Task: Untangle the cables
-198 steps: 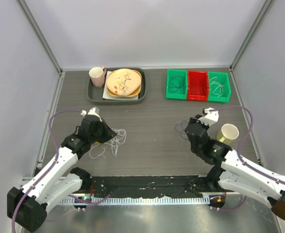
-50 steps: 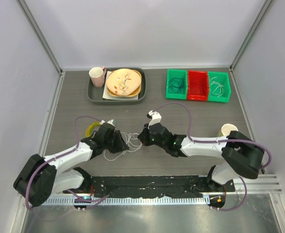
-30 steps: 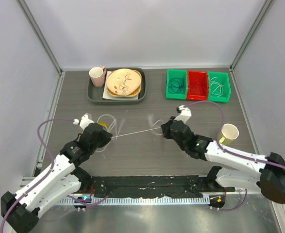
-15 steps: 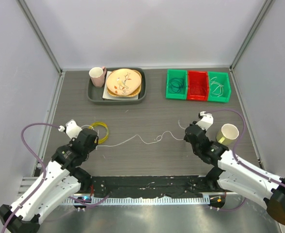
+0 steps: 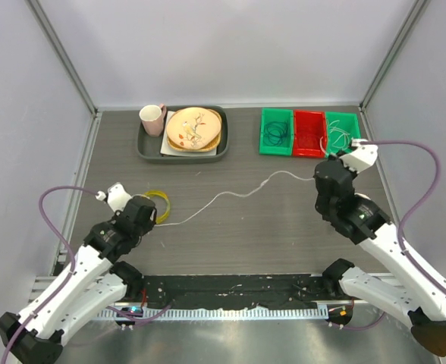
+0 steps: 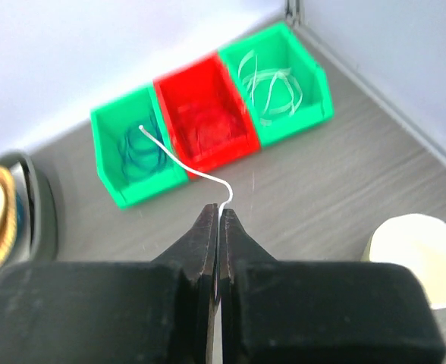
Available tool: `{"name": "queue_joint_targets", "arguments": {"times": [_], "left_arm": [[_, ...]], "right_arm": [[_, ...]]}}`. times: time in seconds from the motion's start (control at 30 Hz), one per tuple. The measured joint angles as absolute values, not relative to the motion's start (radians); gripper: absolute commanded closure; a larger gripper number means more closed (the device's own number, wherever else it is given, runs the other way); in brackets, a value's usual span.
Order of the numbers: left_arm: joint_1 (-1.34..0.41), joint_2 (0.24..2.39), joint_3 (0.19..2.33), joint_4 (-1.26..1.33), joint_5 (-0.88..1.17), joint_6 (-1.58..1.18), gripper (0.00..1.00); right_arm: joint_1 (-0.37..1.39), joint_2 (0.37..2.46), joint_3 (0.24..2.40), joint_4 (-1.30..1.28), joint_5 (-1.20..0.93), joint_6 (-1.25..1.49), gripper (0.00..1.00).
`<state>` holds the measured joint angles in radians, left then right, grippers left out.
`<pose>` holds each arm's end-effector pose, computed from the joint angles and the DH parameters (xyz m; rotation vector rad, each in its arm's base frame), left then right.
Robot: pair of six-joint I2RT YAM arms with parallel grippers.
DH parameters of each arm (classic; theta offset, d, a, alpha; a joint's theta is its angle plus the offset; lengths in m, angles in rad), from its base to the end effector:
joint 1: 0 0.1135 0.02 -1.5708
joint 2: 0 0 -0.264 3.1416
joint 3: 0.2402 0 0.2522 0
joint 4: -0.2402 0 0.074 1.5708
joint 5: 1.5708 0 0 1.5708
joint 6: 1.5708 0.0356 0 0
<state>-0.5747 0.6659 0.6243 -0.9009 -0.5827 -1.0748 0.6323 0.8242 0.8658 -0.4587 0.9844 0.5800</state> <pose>0.1119 -0.0491 0.2424 -0.7873 2.1758 -0.0807 0.1535 0.0757 0.3395 0.5479 1.7130 -0.1189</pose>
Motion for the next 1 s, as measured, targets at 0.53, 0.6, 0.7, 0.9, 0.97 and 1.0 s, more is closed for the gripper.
{"name": "queue_joint_targets", "arguments": {"times": [0.53, 0.6, 0.7, 0.9, 0.97, 1.0], "left_arm": [[-0.576, 0.738, 0.605, -0.585, -0.156, -0.877, 0.0], [-0.585, 0.77, 0.611, -0.524, -0.072, -0.843, 0.0], [-0.659, 0.859, 0.651, -0.453, -0.003, -0.789, 0.0], [-0.908, 1.076, 0.765, -0.253, 0.028, -0.66, 0.0], [-0.948, 1.113, 0.771, -0.187, 0.031, -0.639, 0.0], [-0.964, 1.133, 0.772, -0.145, 0.036, -0.634, 0.0]], "right_arm": [[0.629, 0.818, 1.187, -0.255, 0.548, 0.19, 0.99], [0.629, 0.841, 1.242, -0.239, 0.45, 0.178, 0.99], [0.629, 0.882, 1.328, -0.213, 0.282, 0.174, 0.99], [0.629, 0.939, 1.39, -0.205, 0.143, 0.221, 0.99], [0.629, 0.954, 1.391, -0.207, 0.14, 0.246, 0.99], [0.629, 0.962, 1.391, -0.209, 0.142, 0.262, 0.99]]}}
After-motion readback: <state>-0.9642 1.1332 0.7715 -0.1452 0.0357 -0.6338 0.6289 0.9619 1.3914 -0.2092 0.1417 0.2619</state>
